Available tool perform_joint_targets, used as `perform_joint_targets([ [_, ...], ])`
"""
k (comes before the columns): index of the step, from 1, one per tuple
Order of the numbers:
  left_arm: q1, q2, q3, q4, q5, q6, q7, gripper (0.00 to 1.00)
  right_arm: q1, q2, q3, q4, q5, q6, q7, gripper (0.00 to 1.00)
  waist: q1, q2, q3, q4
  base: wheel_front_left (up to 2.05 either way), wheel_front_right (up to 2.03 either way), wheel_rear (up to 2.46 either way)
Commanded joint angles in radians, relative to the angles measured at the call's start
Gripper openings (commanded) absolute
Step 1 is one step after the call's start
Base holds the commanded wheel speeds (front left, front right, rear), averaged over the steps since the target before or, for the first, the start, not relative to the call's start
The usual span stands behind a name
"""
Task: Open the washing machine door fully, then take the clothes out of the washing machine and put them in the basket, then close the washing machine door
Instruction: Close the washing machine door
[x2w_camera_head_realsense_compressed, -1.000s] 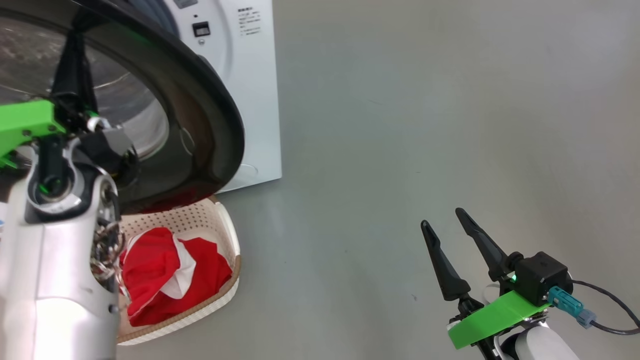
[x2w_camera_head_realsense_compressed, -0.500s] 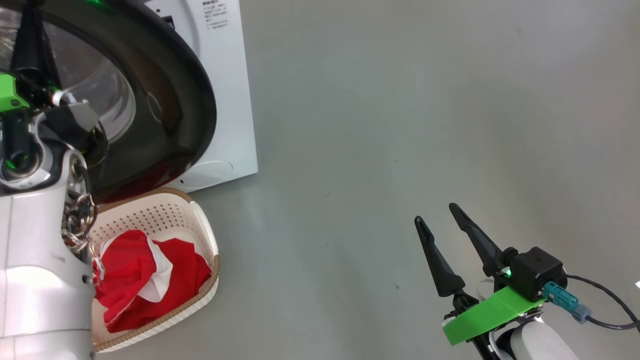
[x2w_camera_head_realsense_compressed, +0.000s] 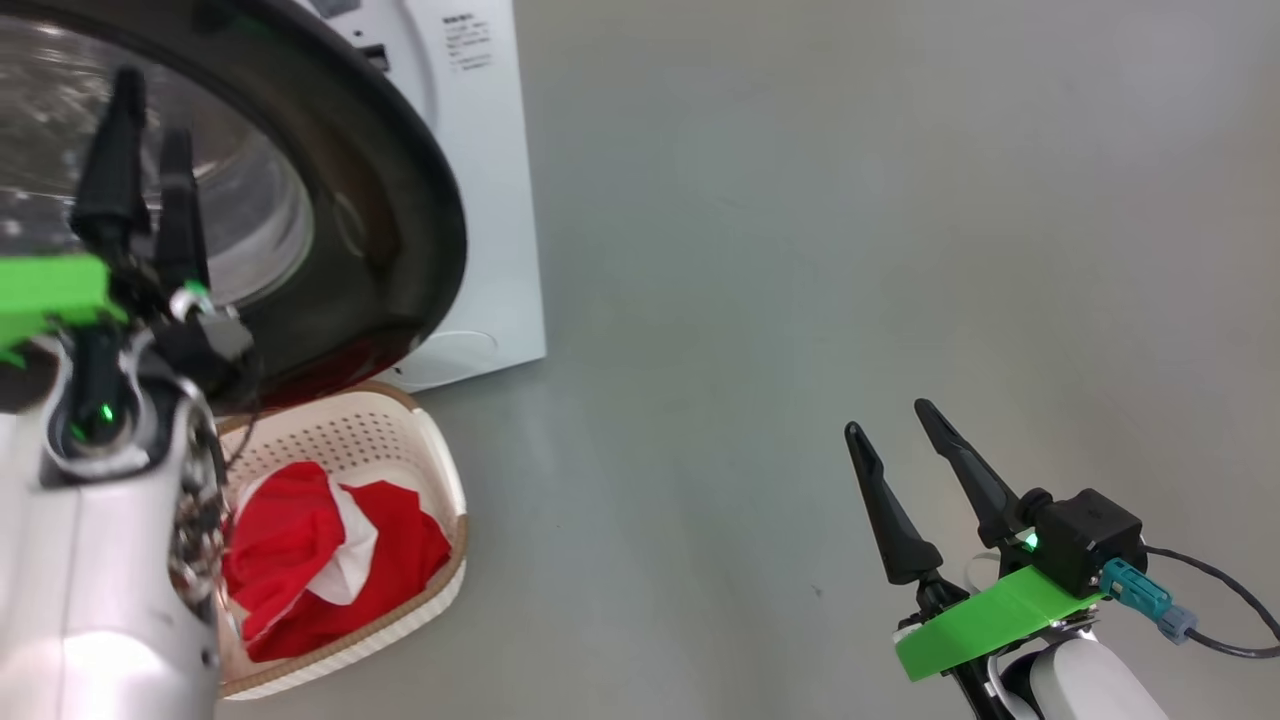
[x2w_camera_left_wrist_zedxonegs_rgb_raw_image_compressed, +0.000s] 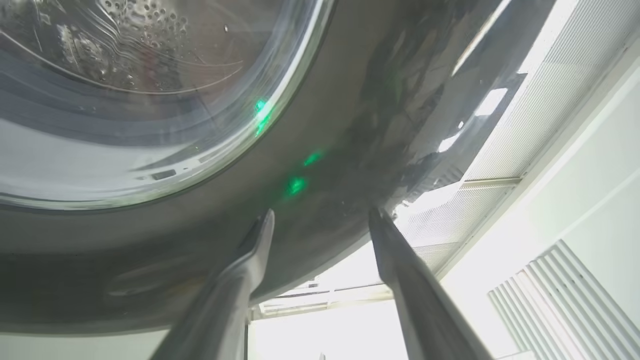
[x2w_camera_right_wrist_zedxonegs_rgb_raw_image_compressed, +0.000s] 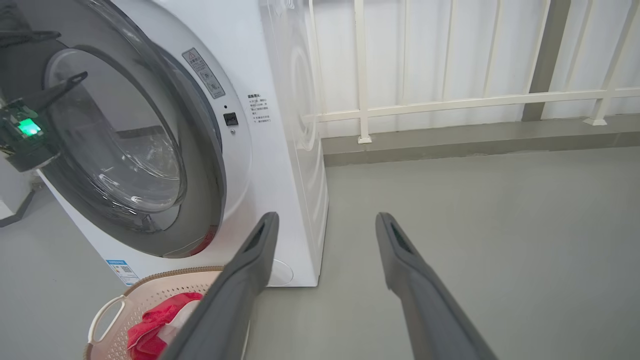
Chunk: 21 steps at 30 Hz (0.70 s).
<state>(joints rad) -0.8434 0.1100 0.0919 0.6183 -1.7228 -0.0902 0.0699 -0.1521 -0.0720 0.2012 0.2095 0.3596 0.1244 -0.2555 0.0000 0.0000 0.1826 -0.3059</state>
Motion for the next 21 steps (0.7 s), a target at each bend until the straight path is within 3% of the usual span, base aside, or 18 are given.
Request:
perform_joint_targets([
  [1,0.053,0.031,0.002,-0.08,0.023,-0.02,0.003,1.0,-0.007,-0.001,0.01,-0.023,-0.006,0.006,-0.006,1.0,0.0,0.0,-0.033,0.037,0.0,0.0,0.0],
  [6,0.171,0.053,-0.07,-0.212,0.132,-0.033,0.002,1.0,0.001,0.0,0.01,-0.025,-0.01,0.006,-0.006,1.0,0.0,0.0,-0.061,0.07,0.0,0.0,0.0],
  [14,0.414,0.077,-0.158,-0.438,0.337,-0.039,-0.116,1.0,0.025,0.001,-0.004,-0.028,-0.019,0.006,-0.006,1.0,0.0,0.0,-0.123,0.128,0.0,0.0,0.0],
  [21,0.601,0.151,-0.212,-0.53,0.648,-0.026,-0.287,1.0,0.058,0.0,-0.038,-0.041,-0.028,0.006,-0.006,1.0,0.0,0.0,-0.172,0.172,0.0,0.0,0.0],
])
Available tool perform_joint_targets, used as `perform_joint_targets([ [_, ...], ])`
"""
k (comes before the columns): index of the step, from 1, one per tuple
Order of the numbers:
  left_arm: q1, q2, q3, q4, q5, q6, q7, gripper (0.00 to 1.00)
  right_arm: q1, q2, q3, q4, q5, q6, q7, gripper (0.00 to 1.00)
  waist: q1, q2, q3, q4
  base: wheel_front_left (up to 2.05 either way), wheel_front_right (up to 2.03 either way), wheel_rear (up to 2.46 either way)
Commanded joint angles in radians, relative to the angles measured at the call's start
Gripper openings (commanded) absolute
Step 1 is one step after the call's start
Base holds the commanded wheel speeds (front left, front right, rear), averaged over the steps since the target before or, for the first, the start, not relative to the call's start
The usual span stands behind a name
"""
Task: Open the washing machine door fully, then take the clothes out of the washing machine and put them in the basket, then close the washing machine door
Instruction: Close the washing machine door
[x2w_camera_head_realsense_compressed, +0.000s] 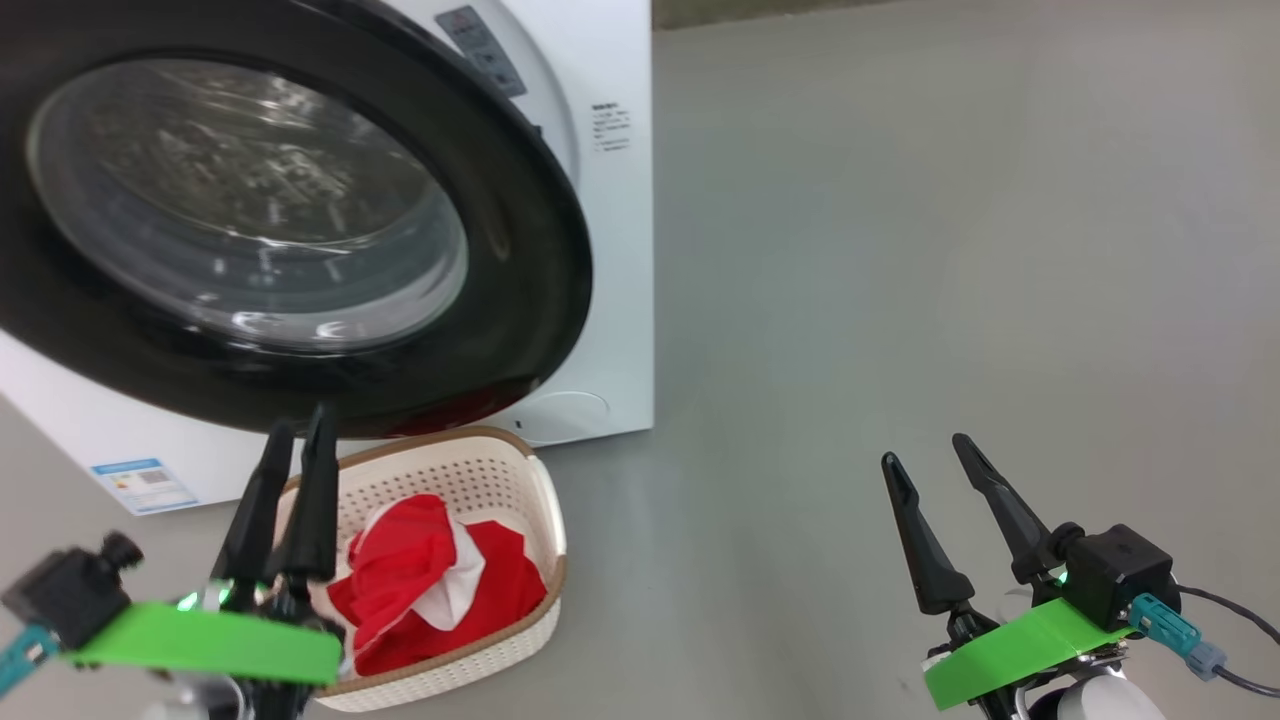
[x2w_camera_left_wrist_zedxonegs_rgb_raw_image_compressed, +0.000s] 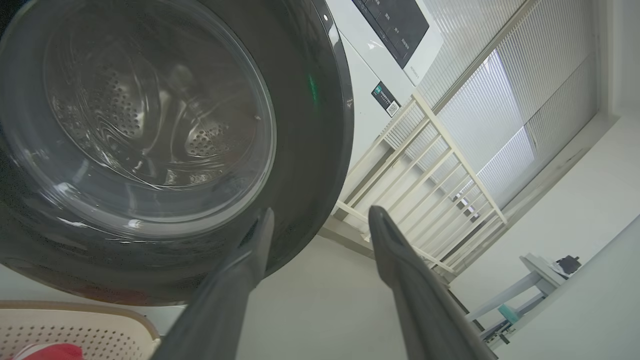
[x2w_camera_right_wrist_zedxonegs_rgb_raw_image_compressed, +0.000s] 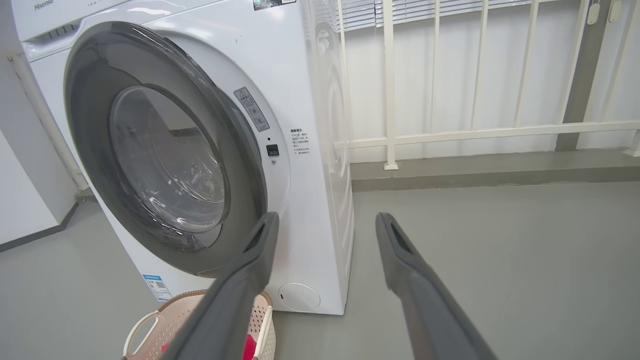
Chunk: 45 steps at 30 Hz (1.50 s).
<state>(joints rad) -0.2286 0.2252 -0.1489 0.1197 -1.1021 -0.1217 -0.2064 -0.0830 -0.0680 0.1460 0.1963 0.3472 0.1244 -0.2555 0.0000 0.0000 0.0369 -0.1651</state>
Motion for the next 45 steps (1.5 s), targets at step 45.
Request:
perform_joint_targets([
  [45,0.328,-0.1,0.309,-0.096,0.954,0.005,-0.055,1.0,0.108,0.012,-0.105,-0.152,-0.056,0.006,-0.006,1.0,0.0,0.0,-0.113,0.075,0.0,0.0,0.0],
])
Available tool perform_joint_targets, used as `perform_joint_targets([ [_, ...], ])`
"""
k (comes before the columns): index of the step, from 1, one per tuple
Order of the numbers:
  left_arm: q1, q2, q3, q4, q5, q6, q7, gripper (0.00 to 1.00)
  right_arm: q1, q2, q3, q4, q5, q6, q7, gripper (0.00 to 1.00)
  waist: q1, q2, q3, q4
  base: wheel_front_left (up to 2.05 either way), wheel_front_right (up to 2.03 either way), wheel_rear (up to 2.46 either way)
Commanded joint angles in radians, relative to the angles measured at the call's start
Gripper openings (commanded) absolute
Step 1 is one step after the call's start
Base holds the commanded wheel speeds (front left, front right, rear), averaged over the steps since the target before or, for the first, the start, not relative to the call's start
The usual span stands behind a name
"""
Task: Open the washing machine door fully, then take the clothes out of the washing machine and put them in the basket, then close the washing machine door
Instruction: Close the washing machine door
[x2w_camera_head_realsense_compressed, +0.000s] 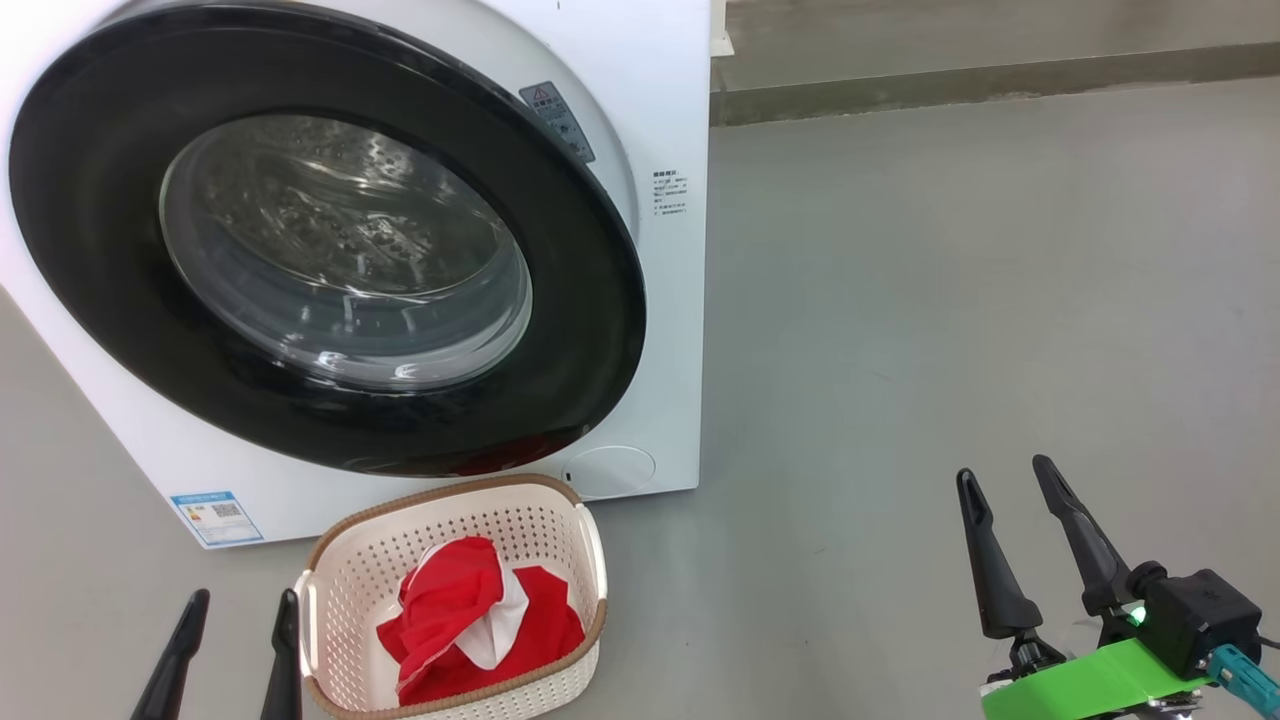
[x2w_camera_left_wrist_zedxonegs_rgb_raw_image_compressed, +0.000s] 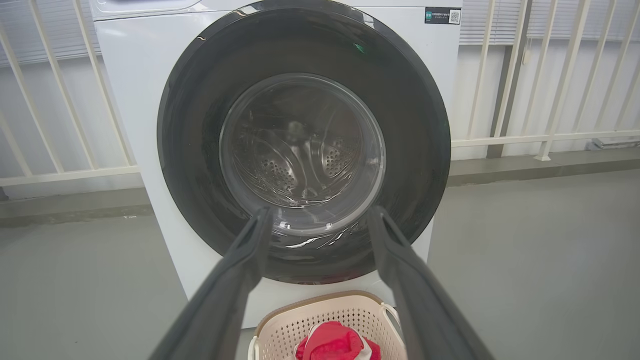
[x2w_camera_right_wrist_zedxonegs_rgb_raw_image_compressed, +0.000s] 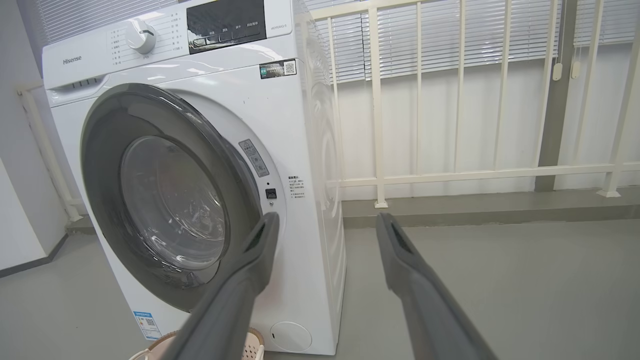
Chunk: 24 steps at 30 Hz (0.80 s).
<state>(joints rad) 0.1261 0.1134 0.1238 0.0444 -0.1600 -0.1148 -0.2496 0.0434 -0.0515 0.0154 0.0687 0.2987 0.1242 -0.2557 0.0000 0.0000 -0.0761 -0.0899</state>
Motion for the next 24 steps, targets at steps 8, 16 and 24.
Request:
perform_joint_targets([
  [8,-0.036,-0.005,0.039,-0.01,0.023,-0.009,-0.012,1.0,-0.021,-0.003,0.029,-0.02,-0.007,0.007,-0.006,1.0,0.0,0.0,-0.003,0.005,0.0,0.0,0.0],
  [16,-0.034,-0.022,0.033,-0.008,0.031,-0.012,-0.012,1.0,-0.038,-0.006,0.053,0.017,0.001,0.007,-0.006,0.0,0.0,0.0,0.004,0.053,0.0,0.0,0.0],
  [24,-0.05,-0.033,0.004,0.002,0.025,-0.014,-0.012,1.0,-0.197,-0.003,0.115,0.219,-0.044,0.007,-0.006,0.0,0.0,0.0,0.033,0.144,0.0,0.0,0.0],
])
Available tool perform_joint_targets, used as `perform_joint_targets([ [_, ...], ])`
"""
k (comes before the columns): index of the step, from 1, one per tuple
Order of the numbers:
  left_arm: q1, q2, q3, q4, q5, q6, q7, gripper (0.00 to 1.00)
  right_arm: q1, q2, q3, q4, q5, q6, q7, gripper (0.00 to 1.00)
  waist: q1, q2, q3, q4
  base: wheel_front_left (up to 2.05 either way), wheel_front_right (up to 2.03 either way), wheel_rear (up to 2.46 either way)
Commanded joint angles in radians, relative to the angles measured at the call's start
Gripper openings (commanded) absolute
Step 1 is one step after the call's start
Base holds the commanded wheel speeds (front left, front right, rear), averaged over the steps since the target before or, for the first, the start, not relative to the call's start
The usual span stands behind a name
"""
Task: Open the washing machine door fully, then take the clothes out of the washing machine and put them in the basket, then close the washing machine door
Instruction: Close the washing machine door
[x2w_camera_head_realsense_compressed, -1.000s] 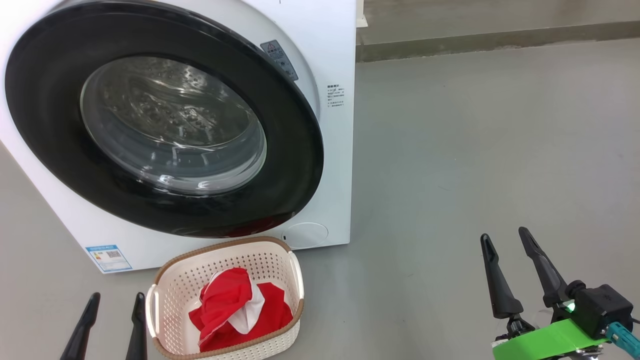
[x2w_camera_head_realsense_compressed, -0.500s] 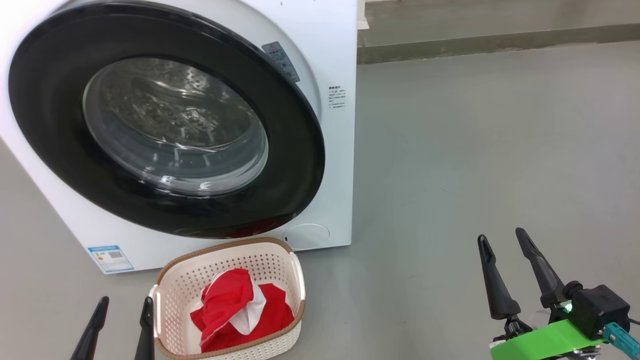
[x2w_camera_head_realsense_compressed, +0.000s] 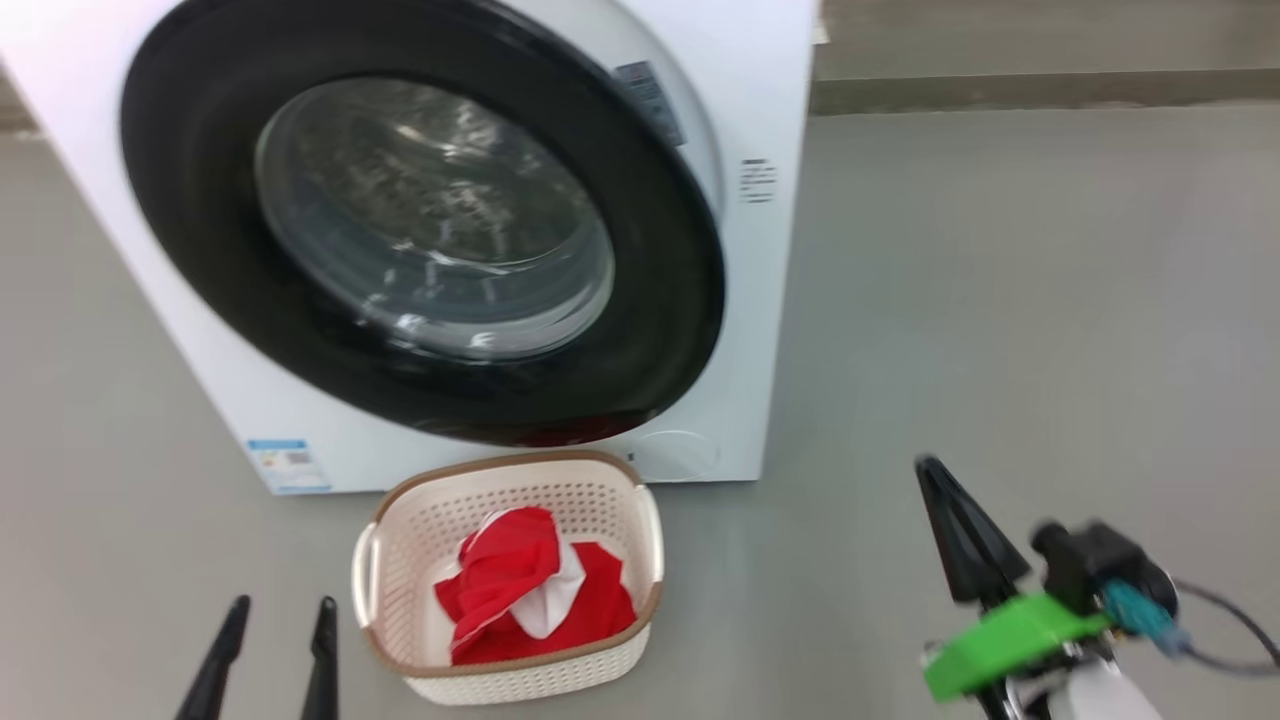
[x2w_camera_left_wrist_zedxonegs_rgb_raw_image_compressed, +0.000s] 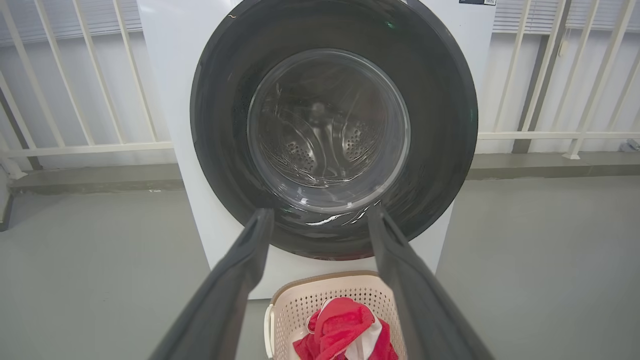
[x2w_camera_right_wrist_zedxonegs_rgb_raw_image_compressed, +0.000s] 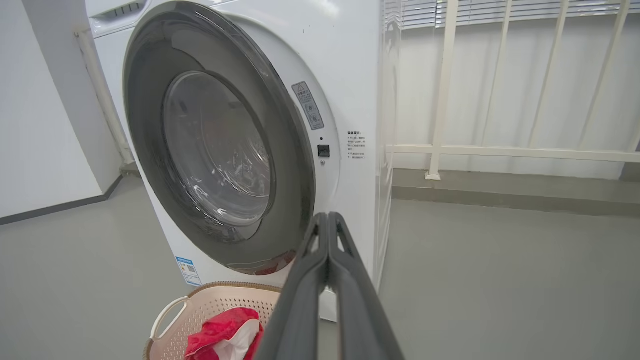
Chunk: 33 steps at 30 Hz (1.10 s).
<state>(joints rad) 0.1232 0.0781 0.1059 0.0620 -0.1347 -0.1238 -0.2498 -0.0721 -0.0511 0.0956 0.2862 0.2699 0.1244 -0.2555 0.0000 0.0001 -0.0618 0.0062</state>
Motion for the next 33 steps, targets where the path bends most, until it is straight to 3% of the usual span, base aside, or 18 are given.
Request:
perform_joint_targets([
  [1,-0.047,0.003,0.022,-0.016,0.0,-0.005,-0.012,1.0,-0.082,-0.003,0.035,0.001,-0.015,0.006,-0.006,0.0,0.0,-0.0001,0.018,0.048,0.0,0.0,0.0],
  [10,-0.097,0.01,-0.031,-0.002,-0.014,-0.006,-0.012,1.0,-0.308,-0.006,0.097,0.197,0.042,0.006,-0.006,0.0,0.0,-0.0001,0.07,0.184,0.0,0.0,0.0],
  [21,-0.182,0.004,-0.12,-0.016,-0.046,-0.007,-0.012,1.0,-0.594,-0.102,0.15,0.378,0.098,0.006,-0.006,0.0,0.0,-0.0001,0.223,0.322,0.0,0.0,0.0],
  [33,-0.253,-0.003,-0.178,-0.007,-0.059,-0.007,-0.012,1.0,-0.783,-0.213,0.244,0.446,0.174,0.006,-0.006,0.0,0.0,-0.0001,0.348,0.389,0.0,0.0,0.0],
])
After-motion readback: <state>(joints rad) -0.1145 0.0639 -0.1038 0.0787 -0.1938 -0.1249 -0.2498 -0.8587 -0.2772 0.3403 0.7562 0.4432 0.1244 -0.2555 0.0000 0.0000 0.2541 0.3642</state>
